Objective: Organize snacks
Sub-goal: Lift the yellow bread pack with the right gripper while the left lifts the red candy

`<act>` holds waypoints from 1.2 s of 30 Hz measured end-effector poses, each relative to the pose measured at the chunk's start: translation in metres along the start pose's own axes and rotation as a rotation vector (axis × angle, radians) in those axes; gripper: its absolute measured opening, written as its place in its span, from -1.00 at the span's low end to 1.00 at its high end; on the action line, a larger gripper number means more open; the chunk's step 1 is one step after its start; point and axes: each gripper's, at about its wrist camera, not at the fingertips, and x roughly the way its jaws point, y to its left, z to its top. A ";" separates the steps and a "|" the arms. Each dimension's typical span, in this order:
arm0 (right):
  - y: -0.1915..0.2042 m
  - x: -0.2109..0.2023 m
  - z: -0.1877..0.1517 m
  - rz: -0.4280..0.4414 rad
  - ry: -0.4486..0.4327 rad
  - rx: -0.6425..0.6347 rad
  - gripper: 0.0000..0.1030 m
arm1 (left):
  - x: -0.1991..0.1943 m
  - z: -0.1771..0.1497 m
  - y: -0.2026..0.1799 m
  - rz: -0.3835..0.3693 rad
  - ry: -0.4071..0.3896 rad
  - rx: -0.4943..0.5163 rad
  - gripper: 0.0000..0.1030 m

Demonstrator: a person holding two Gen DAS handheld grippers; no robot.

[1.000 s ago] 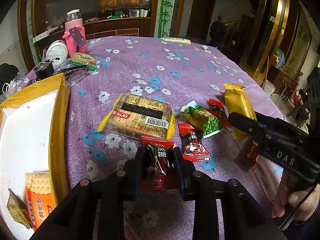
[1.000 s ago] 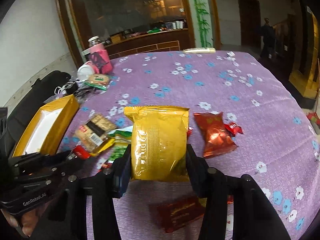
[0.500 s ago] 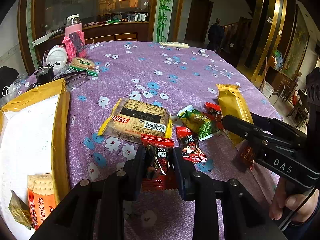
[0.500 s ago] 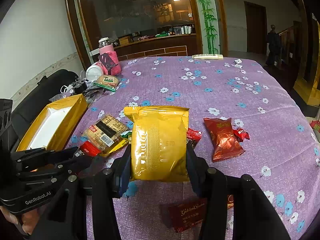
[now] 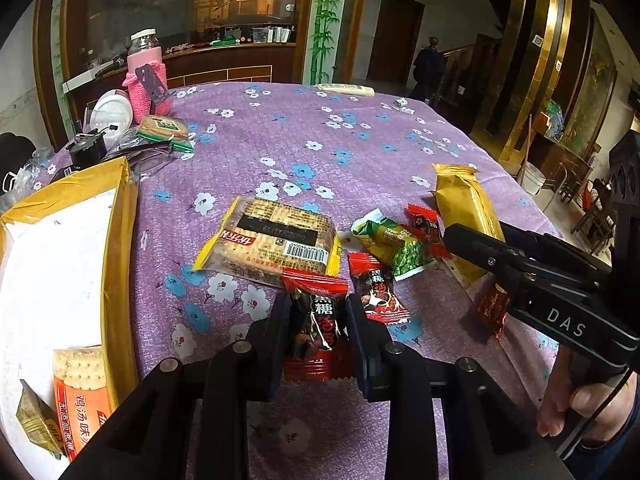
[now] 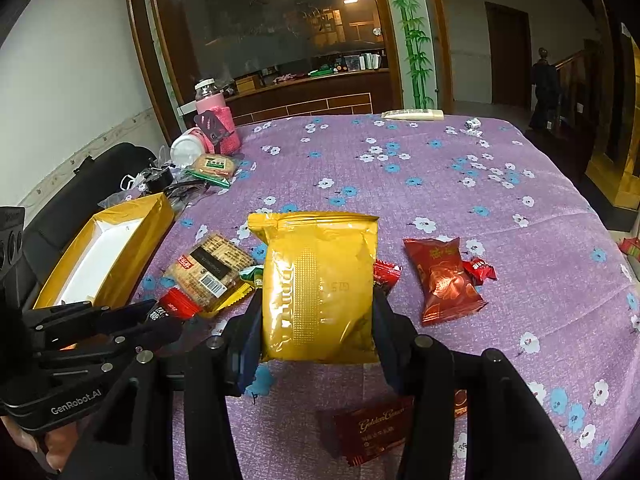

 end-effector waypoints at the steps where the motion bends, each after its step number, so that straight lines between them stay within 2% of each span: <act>1: 0.000 0.000 0.000 0.006 0.001 0.003 -0.07 | 0.000 0.000 0.000 -0.002 0.000 -0.002 -0.45; 20: 0.006 -0.002 0.000 0.072 0.007 0.030 -0.07 | -0.002 0.002 0.005 0.000 -0.007 -0.022 -0.45; 25: 0.007 0.003 -0.004 0.094 0.033 0.036 -0.07 | -0.003 0.002 0.006 0.015 -0.017 -0.026 -0.45; 36: 0.005 0.002 -0.004 0.027 0.015 0.017 -0.07 | -0.006 0.002 0.004 0.004 -0.021 -0.017 -0.45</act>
